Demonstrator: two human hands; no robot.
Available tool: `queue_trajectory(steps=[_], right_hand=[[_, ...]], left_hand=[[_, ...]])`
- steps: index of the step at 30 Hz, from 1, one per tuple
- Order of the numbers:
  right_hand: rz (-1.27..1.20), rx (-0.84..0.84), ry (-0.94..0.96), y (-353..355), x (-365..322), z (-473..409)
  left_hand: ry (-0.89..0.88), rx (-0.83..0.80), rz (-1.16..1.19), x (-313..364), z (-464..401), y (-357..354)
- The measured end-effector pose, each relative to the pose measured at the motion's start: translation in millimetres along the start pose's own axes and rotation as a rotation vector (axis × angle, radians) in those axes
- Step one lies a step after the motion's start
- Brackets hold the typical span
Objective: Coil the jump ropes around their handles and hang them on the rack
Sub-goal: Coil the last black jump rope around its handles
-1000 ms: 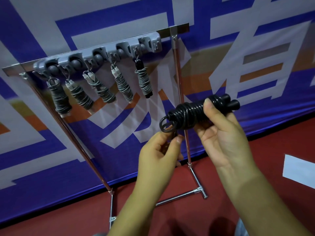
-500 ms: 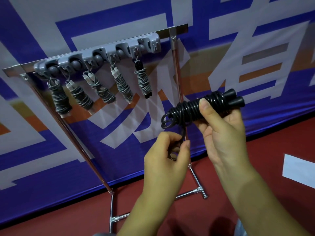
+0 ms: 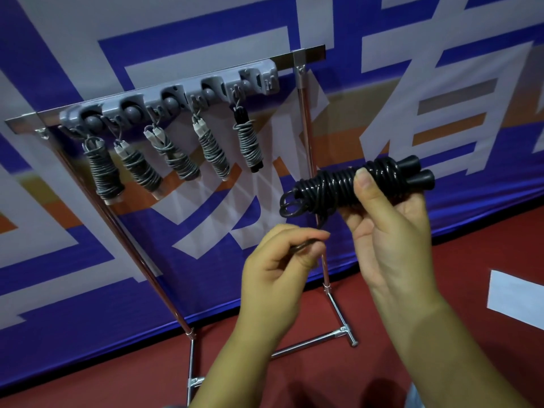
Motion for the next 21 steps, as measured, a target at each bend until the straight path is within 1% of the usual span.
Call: queue_trajectory(steps=[3,7,10,14,16,18,21], right_hand=[[-0.041,-0.009,0.001,-1,-2,-2],[-0.062,-0.035,0.005,-3,-5,0],[-0.088,-0.043,-0.008,-6,-4,3],[-0.16,0.026,-0.062,-5,-4,2],[-0.164,0.039,-0.079,-7,-5,2],[-0.16,0.039,-0.095,-7,-6,2],[-0.169,0.06,-0.144,-6,-5,2]], left_hand=[[0.059,0.027,0.074,-4,-1,2],[-0.003,-0.023,0.206,-1,-2,2],[0.087,-0.02,0.387,-1,-4,-1],[0.271,0.027,0.638,-3,-9,-8],[0.335,0.035,0.75,-5,-12,-9],[0.349,0.03,0.8,-7,-15,-6],[0.351,0.008,0.799,-8,-17,-4]])
Point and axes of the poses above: each hand's wrist, its own z-axis away from the middle knuckle, its own y-axis out of the back of the hand, x = y × z, the point moved 3 cm from there along -z, towards the middle knuckle, and after that the axes turned 3 degrees about -z, right-handed, at the moved point
